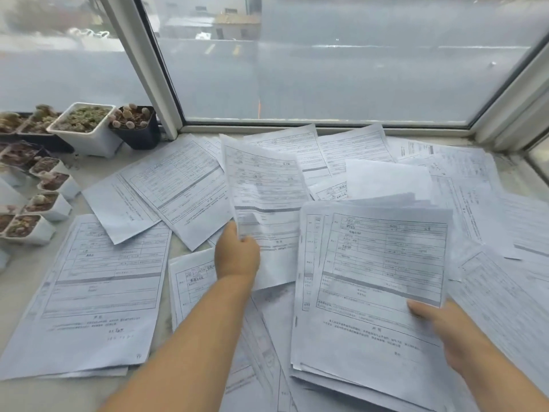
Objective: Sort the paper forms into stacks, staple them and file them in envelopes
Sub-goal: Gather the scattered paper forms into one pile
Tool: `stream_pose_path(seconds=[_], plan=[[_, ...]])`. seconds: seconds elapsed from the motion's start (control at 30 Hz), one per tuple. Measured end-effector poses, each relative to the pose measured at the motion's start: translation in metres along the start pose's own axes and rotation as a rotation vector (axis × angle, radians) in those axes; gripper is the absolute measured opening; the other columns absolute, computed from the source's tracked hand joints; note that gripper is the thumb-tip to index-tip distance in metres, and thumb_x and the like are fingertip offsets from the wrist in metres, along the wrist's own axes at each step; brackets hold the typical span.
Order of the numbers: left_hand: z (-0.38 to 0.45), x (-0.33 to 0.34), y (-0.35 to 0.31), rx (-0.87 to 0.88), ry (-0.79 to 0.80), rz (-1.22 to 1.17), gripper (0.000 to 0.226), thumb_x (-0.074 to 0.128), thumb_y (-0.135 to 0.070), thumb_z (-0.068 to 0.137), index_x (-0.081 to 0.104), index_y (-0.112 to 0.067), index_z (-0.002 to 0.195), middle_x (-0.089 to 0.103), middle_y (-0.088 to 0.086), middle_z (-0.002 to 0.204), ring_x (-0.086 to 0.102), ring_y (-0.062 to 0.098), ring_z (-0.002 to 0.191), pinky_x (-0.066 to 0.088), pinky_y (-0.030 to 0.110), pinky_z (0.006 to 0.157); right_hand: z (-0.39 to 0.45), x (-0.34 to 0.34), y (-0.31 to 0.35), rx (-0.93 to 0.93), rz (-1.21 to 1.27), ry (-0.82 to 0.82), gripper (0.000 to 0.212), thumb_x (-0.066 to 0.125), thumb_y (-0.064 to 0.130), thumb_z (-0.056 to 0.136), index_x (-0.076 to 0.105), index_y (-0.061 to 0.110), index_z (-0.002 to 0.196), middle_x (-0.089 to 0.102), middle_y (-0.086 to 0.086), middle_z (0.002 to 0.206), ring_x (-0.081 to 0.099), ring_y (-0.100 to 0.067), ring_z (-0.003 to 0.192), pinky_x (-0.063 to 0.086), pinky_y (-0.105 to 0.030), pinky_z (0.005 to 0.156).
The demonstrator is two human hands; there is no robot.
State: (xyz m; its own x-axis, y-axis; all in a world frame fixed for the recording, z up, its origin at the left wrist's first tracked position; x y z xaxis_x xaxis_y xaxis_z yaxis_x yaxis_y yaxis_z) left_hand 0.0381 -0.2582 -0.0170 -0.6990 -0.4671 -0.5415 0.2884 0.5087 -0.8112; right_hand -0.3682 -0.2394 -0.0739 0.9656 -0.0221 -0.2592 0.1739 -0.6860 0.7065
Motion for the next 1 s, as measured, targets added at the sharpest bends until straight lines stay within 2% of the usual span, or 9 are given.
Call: stream_pose_path(seconds=[0.2,0.3,0.4,0.53,0.63,0.73,0.8,0.87,1.0], plan=[[0.029,-0.124,0.028,-0.170,-0.185,-0.456,0.019,0.055,-0.002,0.086,0.053,-0.021,0.082,0.060,-0.001,0.084,0.056,0.021,0.085,0.045,0.028,0.063,-0.030,0.096,0.020,-0.031,-0.168,0.231,0.023,0.060,-0.003,0.088,0.070,0.016,0.094,0.075,-0.002,0.088,0.069,-0.022,0.085,0.055,-0.035,0.077],[0.009,-0.117,-0.023,-0.047,0.086,-0.629,0.023,0.055,-0.001,0.090,0.061,-0.023,0.092,0.068,0.001,0.088,0.064,0.022,0.084,0.055,0.033,0.071,-0.034,0.139,0.009,0.009,-0.236,0.317,0.027,0.062,0.000,0.084,0.071,0.012,0.107,0.075,-0.005,0.096,0.071,-0.025,0.092,0.055,-0.043,0.091],[-0.033,-0.095,-0.062,0.010,0.386,-0.806,0.026,0.059,0.000,0.086,0.061,-0.015,0.107,0.071,0.005,0.095,0.069,0.020,0.083,0.059,0.036,0.072,-0.046,0.158,0.005,0.056,-0.200,0.382,0.024,0.062,-0.001,0.087,0.072,0.011,0.105,0.075,-0.004,0.089,0.070,-0.023,0.087,0.056,-0.036,0.079],[-0.061,-0.076,-0.029,-0.161,0.586,-0.962,0.040,0.064,-0.005,0.076,0.060,-0.009,0.116,0.072,0.011,0.098,0.070,0.024,0.084,0.059,0.036,0.067,-0.058,0.155,0.012,0.096,-0.070,0.382,0.057,0.051,-0.001,0.096,0.065,0.016,0.044,0.056,-0.004,0.064,0.052,-0.019,0.063,0.042,-0.032,0.076],[-0.072,-0.054,0.044,-0.332,0.596,-0.757,0.037,0.063,-0.002,0.083,0.061,-0.010,0.119,0.072,0.011,0.105,0.071,0.026,0.091,0.058,0.037,0.074,-0.054,0.159,0.007,0.151,0.169,0.427,0.053,0.041,0.041,0.103,0.080,0.015,0.078,0.074,-0.008,0.080,0.072,-0.025,0.076,0.049,-0.037,0.077],[-0.077,-0.038,0.098,-0.249,0.545,-0.260,0.032,0.063,-0.015,0.083,0.060,-0.021,0.115,0.071,-0.002,0.108,0.067,0.014,0.096,0.053,0.027,0.080,-0.055,0.161,-0.007,0.258,0.287,0.481,0.090,0.022,0.079,0.086,0.071,0.011,0.117,0.069,-0.017,0.118,0.064,-0.034,0.114,0.050,-0.046,0.091],[-0.075,-0.036,0.109,-0.154,0.459,-0.015,0.026,0.056,-0.013,0.090,0.055,-0.021,0.115,0.064,-0.007,0.110,0.059,0.010,0.098,0.043,0.019,0.075,-0.057,0.165,-0.015,0.287,0.288,0.485,0.072,0.035,0.066,0.092,0.070,0.010,0.120,0.069,-0.017,0.117,0.065,-0.033,0.112,0.055,-0.046,0.087],[-0.073,-0.033,0.103,-0.037,0.458,0.075,0.023,0.055,-0.021,0.094,0.053,-0.024,0.117,0.060,-0.011,0.109,0.057,0.013,0.105,0.039,0.020,0.080,-0.052,0.164,-0.017,0.225,0.153,0.413,0.034,0.056,0.026,0.095,0.067,0.005,0.120,0.073,-0.017,0.107,0.072,-0.031,0.096,0.058,-0.040,0.076],[-0.047,-0.092,0.097,0.256,0.231,0.309,0.058,0.062,-0.040,0.088,0.042,-0.022,0.139,0.049,-0.004,0.128,0.048,0.016,0.120,0.035,0.023,0.098,-0.041,0.154,-0.016,0.107,-0.063,0.241,0.027,0.060,-0.005,0.088,0.064,0.001,0.113,0.075,-0.018,0.094,0.072,-0.035,0.084,0.056,-0.044,0.079]])
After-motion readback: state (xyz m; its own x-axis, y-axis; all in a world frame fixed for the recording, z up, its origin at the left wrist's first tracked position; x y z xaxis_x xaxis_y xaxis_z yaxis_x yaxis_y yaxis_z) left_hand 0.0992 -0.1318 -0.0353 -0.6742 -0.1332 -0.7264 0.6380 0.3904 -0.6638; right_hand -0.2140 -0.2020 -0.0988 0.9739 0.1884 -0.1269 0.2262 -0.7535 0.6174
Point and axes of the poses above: each hand's wrist, its own z-axis towards the middle knuckle, its own x-axis out of the palm, y = z × x, the point moved 10 cm from there along z, towards the middle knuckle
